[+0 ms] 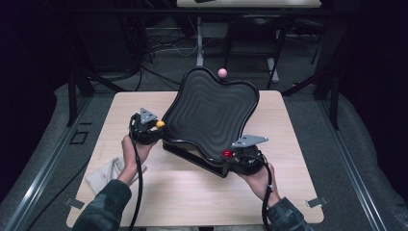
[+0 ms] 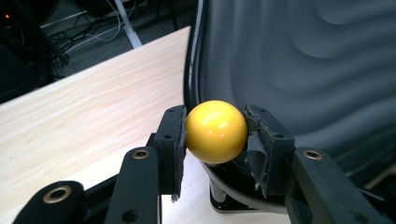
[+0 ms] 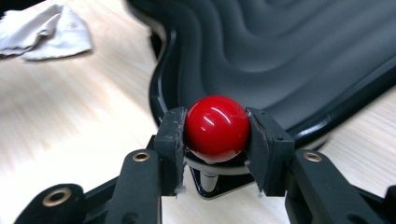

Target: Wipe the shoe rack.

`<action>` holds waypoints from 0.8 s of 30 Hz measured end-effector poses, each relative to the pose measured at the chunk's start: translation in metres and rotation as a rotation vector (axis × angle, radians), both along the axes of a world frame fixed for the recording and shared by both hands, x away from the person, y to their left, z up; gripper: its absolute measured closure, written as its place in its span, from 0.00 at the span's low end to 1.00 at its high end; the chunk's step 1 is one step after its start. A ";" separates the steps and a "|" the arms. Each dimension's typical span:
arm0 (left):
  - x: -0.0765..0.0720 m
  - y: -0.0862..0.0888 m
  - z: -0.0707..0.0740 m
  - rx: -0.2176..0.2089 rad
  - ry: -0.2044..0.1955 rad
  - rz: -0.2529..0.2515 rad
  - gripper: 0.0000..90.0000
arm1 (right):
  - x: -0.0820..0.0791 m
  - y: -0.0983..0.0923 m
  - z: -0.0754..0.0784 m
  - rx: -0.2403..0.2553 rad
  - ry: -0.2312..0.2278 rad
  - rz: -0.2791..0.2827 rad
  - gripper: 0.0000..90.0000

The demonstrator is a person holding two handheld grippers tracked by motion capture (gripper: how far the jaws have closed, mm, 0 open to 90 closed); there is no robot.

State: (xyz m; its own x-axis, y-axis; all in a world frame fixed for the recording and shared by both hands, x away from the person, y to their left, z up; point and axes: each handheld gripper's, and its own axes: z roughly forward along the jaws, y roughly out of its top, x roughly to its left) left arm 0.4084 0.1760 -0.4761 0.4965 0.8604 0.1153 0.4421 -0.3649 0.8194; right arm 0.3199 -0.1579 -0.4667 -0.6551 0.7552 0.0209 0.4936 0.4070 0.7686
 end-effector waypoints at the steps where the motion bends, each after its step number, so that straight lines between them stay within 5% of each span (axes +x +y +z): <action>1: -0.004 0.001 0.000 -0.002 0.001 0.000 0.66 | 0.002 -0.002 0.000 -0.004 0.002 -0.014 0.66; 14: -0.045 0.008 0.000 -0.038 0.027 -0.035 0.66 | 0.030 -0.017 -0.004 0.000 -0.020 -0.093 0.66; 24: -0.048 0.005 -0.001 -0.063 0.035 -0.052 0.66 | 0.048 -0.026 -0.007 0.031 -0.033 -0.114 0.66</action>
State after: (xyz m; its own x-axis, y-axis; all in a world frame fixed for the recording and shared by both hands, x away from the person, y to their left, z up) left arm 0.3602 0.1813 -0.4774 0.5437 0.8381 0.0437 0.4523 -0.3365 0.8259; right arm 0.3676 -0.1839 -0.4740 -0.5660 0.8240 0.0249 0.5094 0.3259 0.7964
